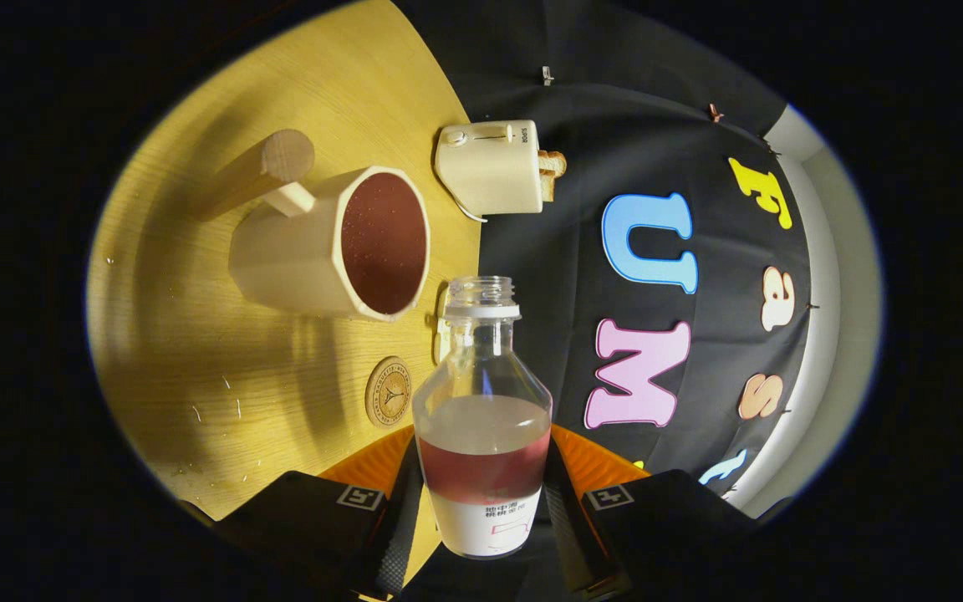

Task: Take the bottle from table, then pour the juice into the cup, finally place the bottle on the coaster

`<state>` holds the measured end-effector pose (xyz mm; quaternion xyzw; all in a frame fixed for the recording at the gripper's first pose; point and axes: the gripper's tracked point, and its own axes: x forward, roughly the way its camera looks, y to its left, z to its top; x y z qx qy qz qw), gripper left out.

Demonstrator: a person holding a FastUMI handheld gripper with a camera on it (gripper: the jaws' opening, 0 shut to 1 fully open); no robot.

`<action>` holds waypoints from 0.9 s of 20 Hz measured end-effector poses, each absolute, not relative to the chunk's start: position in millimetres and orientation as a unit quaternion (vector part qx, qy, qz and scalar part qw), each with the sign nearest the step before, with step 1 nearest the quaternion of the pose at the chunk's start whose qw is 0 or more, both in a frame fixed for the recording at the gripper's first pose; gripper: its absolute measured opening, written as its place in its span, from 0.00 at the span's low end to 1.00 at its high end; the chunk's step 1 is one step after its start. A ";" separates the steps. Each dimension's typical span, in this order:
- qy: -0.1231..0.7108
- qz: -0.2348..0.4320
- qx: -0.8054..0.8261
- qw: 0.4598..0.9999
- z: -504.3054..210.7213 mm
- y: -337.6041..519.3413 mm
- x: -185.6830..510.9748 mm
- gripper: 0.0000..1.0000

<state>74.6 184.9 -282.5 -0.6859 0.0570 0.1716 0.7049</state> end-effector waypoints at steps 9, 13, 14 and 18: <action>0.060 0.183 -0.706 0.681 -283.3 184.7 76.5 0.72; 0.048 0.187 -0.722 0.664 -284.7 182.7 72.9 0.72; 0.048 0.189 -0.723 0.663 -284.1 182.5 72.5 0.72; 0.040 0.193 -0.731 0.654 -283.0 182.7 71.5 0.72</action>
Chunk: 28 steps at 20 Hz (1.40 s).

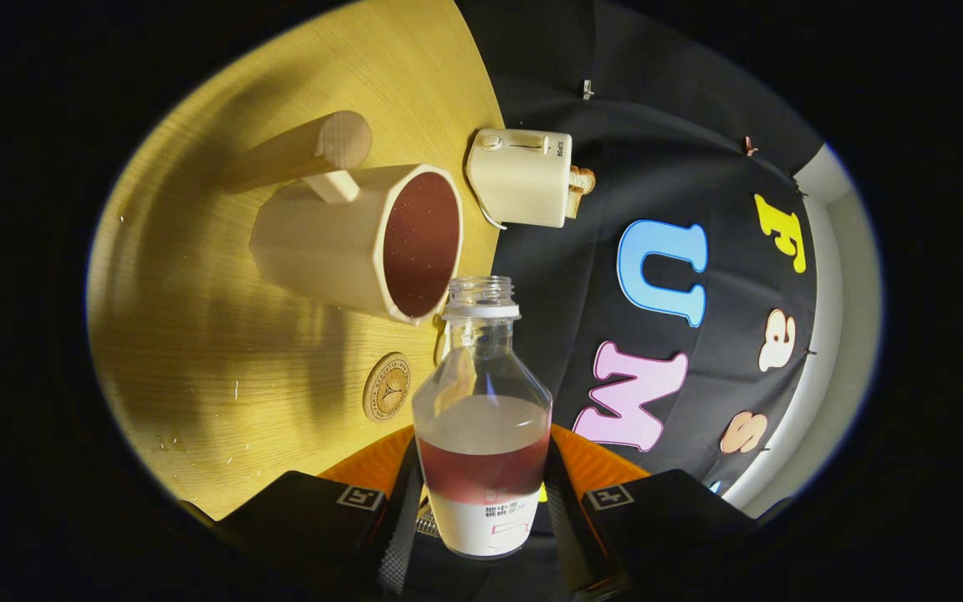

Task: Take the bottle from table, then pour the juice into the cup, finally place the bottle on the coaster

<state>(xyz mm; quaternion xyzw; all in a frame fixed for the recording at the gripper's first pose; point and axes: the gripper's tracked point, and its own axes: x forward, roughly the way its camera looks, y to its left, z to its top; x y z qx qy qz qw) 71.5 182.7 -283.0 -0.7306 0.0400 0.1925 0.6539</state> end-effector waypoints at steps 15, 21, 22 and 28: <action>0.007 0.206 -0.752 0.626 -275.0 185.0 74.9 0.72; 0.003 0.208 -0.757 0.619 -273.8 185.4 76.1 0.72; -0.001 0.209 -0.760 0.616 -271.4 185.9 76.9 0.72; -0.008 0.206 -0.769 0.605 -269.9 185.3 82.9 0.72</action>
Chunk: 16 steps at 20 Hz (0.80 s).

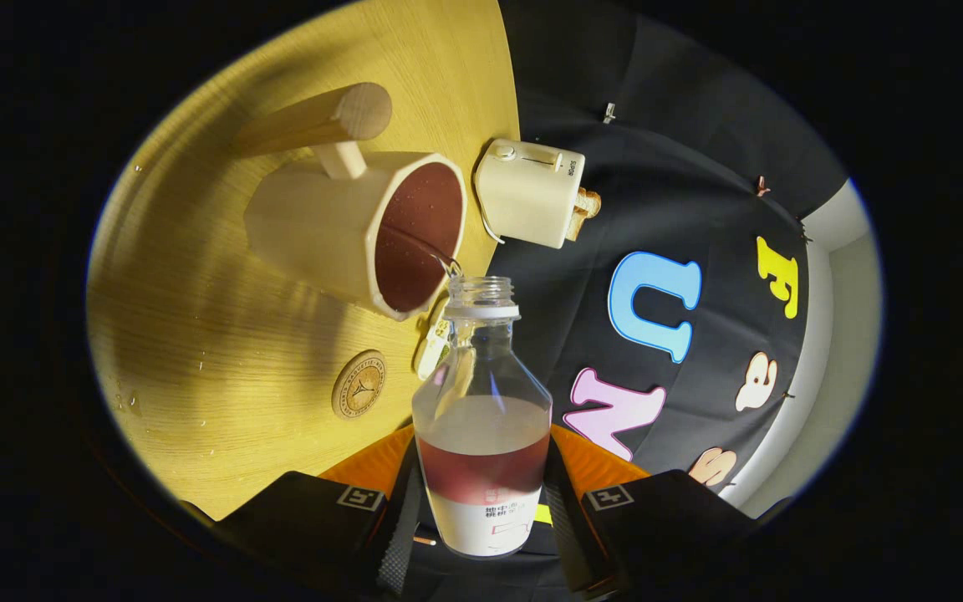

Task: Take the bottle from table, then pour the juice into the cup, finally place the bottle on the coaster

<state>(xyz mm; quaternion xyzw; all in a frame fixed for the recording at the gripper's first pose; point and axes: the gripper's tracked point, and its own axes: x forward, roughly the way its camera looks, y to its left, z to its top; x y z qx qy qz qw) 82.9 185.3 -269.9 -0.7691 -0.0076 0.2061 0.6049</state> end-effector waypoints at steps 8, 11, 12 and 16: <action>-0.029 0.208 -0.784 0.584 -262.4 187.9 84.2 0.72; -0.034 0.207 -0.788 0.579 -258.6 189.6 88.9 0.72; -0.036 0.207 -0.790 0.576 -257.7 188.8 89.4 0.72; -0.048 0.210 -0.797 0.565 -253.8 190.9 89.8 0.72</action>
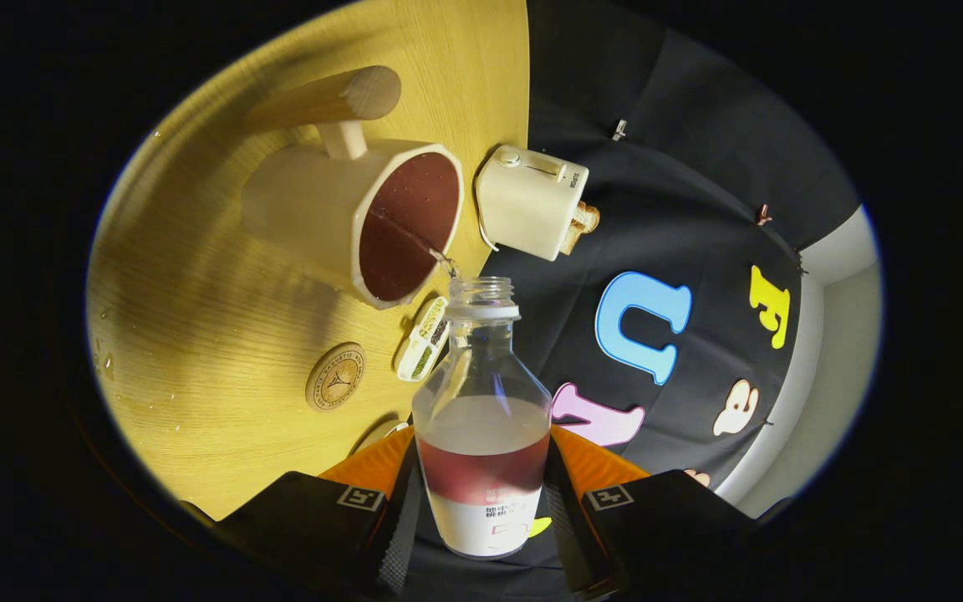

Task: Take the bottle from table, then pour the juice into the cup, finally place the bottle on the coaster

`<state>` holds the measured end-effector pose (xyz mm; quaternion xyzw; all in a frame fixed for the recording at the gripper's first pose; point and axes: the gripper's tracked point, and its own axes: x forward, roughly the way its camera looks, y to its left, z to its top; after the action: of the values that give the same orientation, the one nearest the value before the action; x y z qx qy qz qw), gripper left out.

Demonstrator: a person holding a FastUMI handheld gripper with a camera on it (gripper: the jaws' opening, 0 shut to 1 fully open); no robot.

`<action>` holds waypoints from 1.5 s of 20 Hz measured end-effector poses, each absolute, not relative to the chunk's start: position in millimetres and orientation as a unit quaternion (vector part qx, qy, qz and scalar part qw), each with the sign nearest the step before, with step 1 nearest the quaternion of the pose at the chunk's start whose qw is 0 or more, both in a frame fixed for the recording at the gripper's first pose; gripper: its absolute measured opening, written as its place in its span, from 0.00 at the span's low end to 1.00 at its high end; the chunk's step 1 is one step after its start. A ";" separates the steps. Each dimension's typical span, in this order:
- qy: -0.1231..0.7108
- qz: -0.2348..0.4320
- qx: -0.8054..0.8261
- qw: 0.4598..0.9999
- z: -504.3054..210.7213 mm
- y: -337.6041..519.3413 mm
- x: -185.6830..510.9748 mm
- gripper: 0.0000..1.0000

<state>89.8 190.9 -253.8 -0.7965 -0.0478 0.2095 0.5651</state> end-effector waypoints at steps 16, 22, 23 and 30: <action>-0.097 0.223 -0.826 0.509 -244.6 201.3 84.5 0.72; -0.111 0.225 -0.834 0.492 -242.9 203.1 86.3 0.72; -0.115 0.225 -0.836 0.488 -242.5 203.7 87.0 0.72; -0.145 0.227 -0.850 0.454 -232.9 209.9 94.3 0.72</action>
<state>94.3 209.9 -232.9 -0.8495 -0.1452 0.2269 0.4536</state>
